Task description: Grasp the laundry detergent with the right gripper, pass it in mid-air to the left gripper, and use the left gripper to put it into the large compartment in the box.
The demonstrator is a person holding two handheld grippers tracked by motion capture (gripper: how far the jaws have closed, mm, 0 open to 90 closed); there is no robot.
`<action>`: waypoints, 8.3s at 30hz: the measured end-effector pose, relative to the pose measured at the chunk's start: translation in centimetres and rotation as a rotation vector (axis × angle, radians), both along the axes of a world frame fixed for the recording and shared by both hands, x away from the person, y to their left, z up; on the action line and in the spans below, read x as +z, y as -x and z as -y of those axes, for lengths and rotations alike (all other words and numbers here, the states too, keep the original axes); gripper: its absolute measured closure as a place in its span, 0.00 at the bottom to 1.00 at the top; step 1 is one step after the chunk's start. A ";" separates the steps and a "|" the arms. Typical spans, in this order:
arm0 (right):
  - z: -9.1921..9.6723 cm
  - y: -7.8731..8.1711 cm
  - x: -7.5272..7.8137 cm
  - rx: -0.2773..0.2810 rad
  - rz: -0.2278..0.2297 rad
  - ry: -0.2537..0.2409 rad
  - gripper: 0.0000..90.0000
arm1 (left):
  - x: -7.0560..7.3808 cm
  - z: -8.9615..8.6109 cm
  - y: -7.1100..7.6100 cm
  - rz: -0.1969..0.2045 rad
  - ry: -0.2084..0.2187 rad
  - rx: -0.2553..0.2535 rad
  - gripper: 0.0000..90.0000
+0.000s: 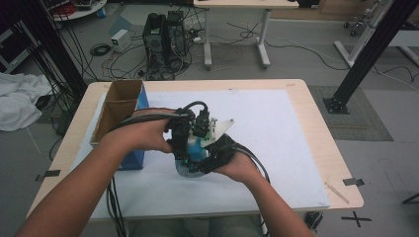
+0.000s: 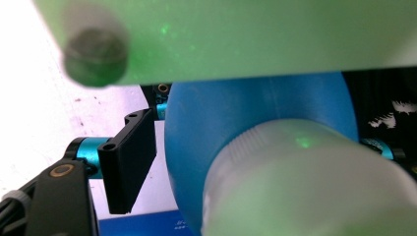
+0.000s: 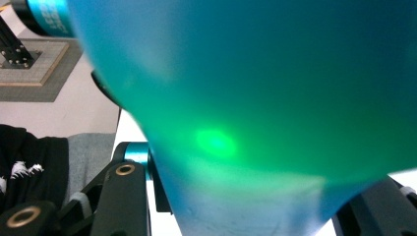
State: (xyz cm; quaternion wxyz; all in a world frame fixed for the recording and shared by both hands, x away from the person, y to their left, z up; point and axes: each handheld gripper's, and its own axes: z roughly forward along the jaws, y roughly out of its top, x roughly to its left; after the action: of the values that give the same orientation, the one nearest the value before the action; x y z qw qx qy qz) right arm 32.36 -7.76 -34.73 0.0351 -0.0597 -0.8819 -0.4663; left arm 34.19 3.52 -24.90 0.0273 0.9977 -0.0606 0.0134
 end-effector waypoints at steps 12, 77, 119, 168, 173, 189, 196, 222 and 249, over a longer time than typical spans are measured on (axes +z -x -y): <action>-0.2 -0.8 -0.1 0.002 0.087 -0.031 0.51 | -0.1 -0.1 0.0 -0.023 0.011 0.011 0.33; 6.3 -1.8 2.5 -0.105 0.178 0.090 0.15 | 4.4 0.0 -1.3 -0.062 -0.016 0.092 0.43; 8.2 -3.5 3.2 -0.133 0.149 0.253 0.14 | 14.3 -14.6 -7.2 -0.057 0.076 0.863 0.43; 7.4 -3.2 3.1 -0.133 0.137 0.259 0.14 | 3.5 -21.1 -10.3 -0.102 -0.009 0.970 0.43; 7.3 -3.3 2.9 -0.126 0.148 0.261 0.14 | 1.5 -21.0 -10.7 -0.105 -0.027 0.931 0.43; 7.1 -3.5 2.7 -0.126 0.140 0.264 0.14 | -3.0 -21.4 -10.9 -0.122 -0.066 0.847 0.43; 7.1 -3.5 2.7 -0.120 0.144 0.267 0.14 | -3.9 -21.3 -10.7 -0.114 -0.053 0.862 0.43; 7.1 -3.3 2.8 -0.124 0.152 0.250 0.14 | -2.9 -21.6 -10.4 -0.114 -0.059 0.853 0.34; 7.9 -3.4 5.0 -0.129 0.158 0.275 0.14 | 2.9 -21.2 -8.5 -0.062 -0.003 0.887 0.27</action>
State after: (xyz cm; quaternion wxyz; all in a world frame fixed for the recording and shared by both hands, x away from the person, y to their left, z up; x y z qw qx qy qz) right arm 35.72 -15.70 -29.69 -0.0728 -0.0834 -0.9317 -0.3459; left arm 42.71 24.73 -22.03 0.0191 0.9271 0.3742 -0.0062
